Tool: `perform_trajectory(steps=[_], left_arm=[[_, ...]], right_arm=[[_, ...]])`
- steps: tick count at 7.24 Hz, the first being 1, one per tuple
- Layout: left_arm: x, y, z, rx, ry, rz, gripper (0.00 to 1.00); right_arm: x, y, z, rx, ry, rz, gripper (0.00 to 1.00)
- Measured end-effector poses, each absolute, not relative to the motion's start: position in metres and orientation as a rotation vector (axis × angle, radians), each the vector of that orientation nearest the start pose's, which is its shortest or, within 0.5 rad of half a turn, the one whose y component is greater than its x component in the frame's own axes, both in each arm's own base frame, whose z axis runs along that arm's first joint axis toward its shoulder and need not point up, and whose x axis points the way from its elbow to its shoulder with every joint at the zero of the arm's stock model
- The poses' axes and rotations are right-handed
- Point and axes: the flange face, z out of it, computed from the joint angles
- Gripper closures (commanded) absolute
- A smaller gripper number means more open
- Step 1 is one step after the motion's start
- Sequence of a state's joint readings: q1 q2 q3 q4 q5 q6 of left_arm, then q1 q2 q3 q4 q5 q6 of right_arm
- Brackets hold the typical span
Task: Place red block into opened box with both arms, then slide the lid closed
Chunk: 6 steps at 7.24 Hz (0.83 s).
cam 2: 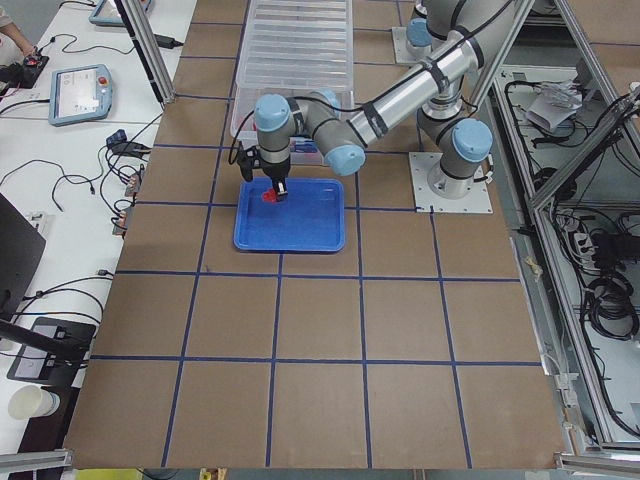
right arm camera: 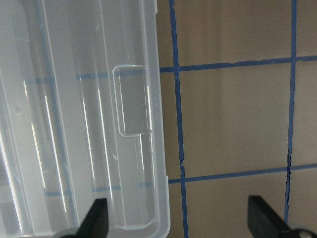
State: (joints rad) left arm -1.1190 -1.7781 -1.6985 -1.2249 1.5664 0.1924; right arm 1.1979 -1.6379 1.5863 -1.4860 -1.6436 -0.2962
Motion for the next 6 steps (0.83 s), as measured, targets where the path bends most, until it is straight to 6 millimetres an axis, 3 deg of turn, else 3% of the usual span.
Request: perform_trajectory(steps=[1,2,3,4,5,6], left_arm=[[0.081,-0.564,0.406,-0.322,3.131,-0.007,1.0],[0.025,-0.563,0.443,-0.239,3.139,-0.018,1.0],[-0.033,-0.56,0.455,-0.185,3.144,-0.017,1.0],[-0.082,-0.556,0.444,-0.164,3.147,0.008,1.0],[-0.115,-0.554,0.418,-0.177,3.147,0.013,1.0],[-0.133,-0.551,0.388,-0.192,3.148,-0.015,1.0]], right_arm=[[-0.047,-0.469,0.509,0.121,3.191,0.103,0.0],[-0.043,-0.467,0.509,0.115,3.185,0.117,0.0],[-0.037,-0.468,0.509,0.098,3.183,0.124,0.0],[-0.029,-0.469,0.506,0.082,3.182,0.132,0.0],[-0.021,-0.47,0.503,0.085,3.18,0.141,0.0],[-0.017,-0.471,0.501,0.097,3.18,0.146,0.0]])
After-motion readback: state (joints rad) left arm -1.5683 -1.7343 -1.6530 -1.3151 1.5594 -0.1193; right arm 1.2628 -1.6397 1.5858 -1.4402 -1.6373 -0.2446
